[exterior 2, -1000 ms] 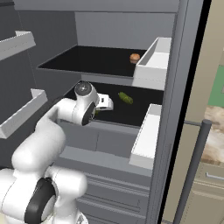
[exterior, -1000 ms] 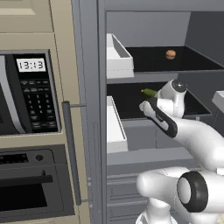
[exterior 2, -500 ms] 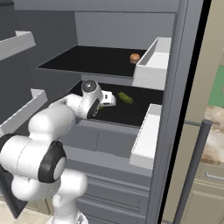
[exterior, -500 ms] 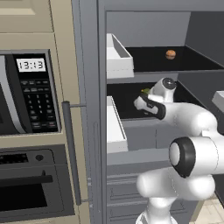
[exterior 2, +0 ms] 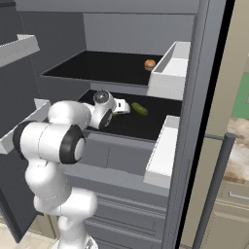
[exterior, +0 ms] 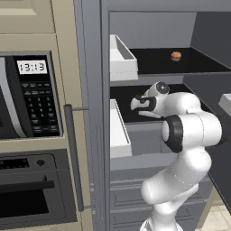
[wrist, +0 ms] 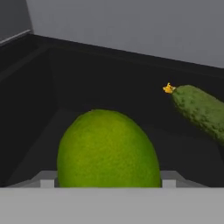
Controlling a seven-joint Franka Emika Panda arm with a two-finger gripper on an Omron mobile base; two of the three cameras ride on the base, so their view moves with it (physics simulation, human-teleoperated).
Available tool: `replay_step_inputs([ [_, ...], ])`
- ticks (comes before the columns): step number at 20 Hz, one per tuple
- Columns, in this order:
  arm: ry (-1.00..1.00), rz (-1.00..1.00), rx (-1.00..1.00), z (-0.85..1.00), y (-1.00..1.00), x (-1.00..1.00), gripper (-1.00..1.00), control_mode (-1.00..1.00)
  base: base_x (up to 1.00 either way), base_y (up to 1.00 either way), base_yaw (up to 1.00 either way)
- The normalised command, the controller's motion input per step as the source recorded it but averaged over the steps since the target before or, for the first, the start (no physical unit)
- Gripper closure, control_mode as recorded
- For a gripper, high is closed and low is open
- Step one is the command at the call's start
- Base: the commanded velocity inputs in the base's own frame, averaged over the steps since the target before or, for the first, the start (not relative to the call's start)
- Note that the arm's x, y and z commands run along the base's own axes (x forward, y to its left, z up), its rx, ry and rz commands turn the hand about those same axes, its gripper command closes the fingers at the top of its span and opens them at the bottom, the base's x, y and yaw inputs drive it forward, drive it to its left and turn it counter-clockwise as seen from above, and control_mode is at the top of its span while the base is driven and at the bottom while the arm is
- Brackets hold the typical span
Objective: Place the lime in the correct fridge rack based on whether it is a fruit or vegetable. Finally, close the fridge door.
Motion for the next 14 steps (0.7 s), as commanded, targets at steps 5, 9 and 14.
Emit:
replay_step_inputs([
  [5, -0.11, 0.00, -0.02, -0.01, 0.00, 0.32, -1.00, -1.00, 0.00, 0.00, 0.00],
  [9, -0.03, -0.04, 0.00, 0.18, 0.00, -0.18, -1.00, -1.00, 0.00, 0.00, 0.00],
  [14, 0.00, -0.06, 0.00, 0.57, 0.01, -0.35, -1.00, -1.00, 0.00, 0.00, 0.00],
])
